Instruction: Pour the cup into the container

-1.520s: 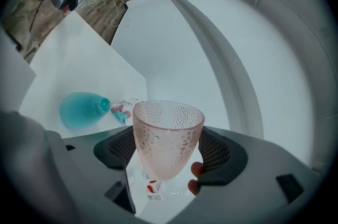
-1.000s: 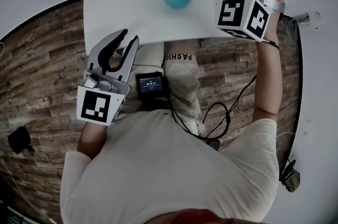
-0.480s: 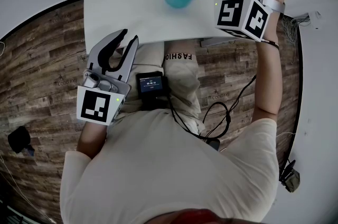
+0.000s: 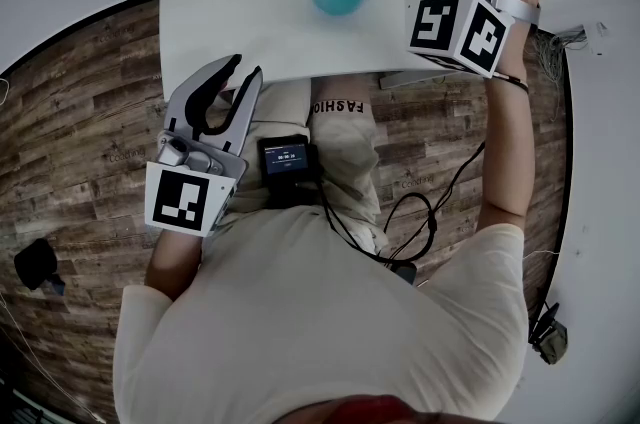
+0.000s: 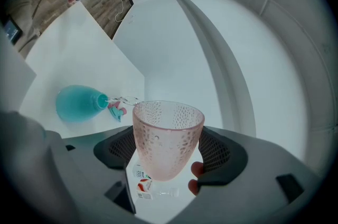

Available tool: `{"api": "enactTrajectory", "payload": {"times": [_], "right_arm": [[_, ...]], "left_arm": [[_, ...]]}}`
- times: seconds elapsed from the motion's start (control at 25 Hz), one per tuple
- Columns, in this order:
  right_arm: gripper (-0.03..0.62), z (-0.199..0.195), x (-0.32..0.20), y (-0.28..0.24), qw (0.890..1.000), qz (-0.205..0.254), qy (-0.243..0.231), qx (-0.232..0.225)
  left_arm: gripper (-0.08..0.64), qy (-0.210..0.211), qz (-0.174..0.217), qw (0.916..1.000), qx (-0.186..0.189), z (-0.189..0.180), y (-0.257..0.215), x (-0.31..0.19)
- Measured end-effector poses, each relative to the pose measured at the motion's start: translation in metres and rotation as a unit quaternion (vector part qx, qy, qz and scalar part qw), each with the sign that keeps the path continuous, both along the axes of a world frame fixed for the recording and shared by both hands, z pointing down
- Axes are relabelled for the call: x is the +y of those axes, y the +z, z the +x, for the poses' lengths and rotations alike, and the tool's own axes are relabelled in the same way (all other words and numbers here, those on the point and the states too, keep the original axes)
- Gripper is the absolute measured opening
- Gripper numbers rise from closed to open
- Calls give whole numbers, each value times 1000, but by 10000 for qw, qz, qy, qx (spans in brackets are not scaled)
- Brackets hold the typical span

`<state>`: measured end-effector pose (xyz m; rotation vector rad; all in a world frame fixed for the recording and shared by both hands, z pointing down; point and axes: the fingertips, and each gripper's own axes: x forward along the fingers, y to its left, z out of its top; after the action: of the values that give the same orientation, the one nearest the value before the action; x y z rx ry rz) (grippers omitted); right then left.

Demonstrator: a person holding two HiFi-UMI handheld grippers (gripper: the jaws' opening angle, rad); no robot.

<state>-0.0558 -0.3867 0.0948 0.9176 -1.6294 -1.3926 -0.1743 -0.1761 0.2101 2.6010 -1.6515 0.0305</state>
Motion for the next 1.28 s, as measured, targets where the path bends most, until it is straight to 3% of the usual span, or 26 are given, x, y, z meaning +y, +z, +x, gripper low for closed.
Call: {"api": "enactTrajectory", "payload": {"times": [1.28], "right_arm": [[373,-2,0,-6,9971,670,-38,350]], "left_arm": [[104,0,-68,10000,14,-1,4,1]]}}
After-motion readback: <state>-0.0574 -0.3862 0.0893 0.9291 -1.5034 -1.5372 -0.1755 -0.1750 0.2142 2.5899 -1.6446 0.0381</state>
